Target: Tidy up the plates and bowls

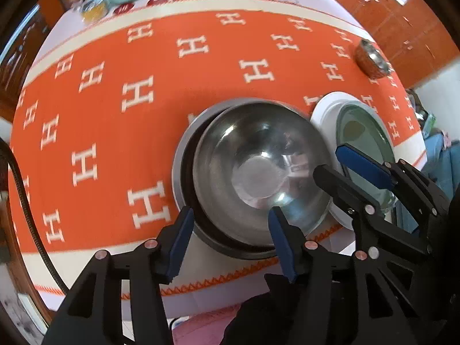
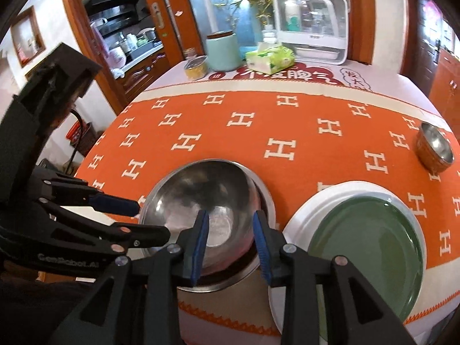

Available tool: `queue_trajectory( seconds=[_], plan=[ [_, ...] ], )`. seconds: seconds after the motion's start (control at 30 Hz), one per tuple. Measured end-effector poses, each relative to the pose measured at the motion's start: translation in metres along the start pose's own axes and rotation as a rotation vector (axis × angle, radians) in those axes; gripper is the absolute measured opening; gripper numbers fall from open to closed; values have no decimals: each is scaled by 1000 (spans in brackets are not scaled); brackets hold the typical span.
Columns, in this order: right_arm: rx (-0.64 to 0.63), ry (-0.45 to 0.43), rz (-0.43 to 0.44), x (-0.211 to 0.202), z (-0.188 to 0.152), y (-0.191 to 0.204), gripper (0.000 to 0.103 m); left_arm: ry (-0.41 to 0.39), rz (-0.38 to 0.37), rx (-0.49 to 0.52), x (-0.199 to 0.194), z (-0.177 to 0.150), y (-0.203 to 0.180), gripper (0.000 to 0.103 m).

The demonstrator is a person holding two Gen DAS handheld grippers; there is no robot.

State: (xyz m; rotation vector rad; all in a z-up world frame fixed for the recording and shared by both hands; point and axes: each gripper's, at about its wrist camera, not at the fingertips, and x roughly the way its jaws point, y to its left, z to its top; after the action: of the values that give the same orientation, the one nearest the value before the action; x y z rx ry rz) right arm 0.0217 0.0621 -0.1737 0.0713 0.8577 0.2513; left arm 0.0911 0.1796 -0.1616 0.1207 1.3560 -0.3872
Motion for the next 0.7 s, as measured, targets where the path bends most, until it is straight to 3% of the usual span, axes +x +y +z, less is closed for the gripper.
queue_trajectory(
  seconds=[0.3,0.6,0.7],
  plan=[
    [58,-41,-92,-20,-7,-16,33,-67,-57,83,-14,14,-16,65],
    [189,-68,-193,-50,-25,-61,34,-157,-142,141,-23,28,-53,67],
    [230,-72,-222,-61,-32,-81,34,-199,-160,142,-26,35,-67,75]
  ],
)
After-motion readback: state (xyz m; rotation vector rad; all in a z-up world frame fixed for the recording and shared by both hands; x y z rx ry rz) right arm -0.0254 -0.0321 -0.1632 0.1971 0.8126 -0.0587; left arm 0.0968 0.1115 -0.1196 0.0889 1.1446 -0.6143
